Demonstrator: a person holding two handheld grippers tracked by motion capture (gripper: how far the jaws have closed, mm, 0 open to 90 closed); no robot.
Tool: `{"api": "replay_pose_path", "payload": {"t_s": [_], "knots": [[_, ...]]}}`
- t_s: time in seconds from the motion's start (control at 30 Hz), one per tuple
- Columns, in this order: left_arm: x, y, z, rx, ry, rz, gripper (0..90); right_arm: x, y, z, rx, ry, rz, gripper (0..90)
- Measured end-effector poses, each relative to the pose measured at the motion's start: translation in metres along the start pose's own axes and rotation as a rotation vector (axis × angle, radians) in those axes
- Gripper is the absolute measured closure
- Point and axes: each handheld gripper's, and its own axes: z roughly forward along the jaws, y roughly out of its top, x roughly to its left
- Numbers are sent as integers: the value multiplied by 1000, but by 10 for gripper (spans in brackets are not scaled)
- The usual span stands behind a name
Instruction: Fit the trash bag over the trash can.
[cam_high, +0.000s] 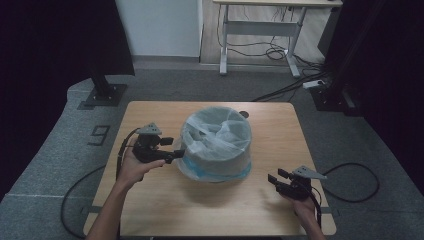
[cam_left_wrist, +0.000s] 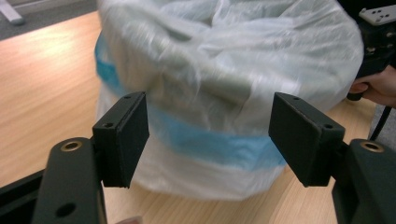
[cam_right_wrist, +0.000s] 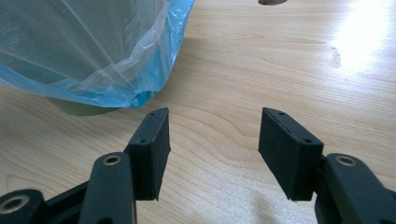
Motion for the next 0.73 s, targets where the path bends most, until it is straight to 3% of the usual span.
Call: {"api": "replay_pose_path", "payload": {"t_s": [0.3,0.73], "knots": [[9,-18,-2,4,22,-36,280,0,0,1,4,-5,-3,421],[13,-23,4,21,15,-55,278,-2,-1,1,1,-5,16,407]]}}
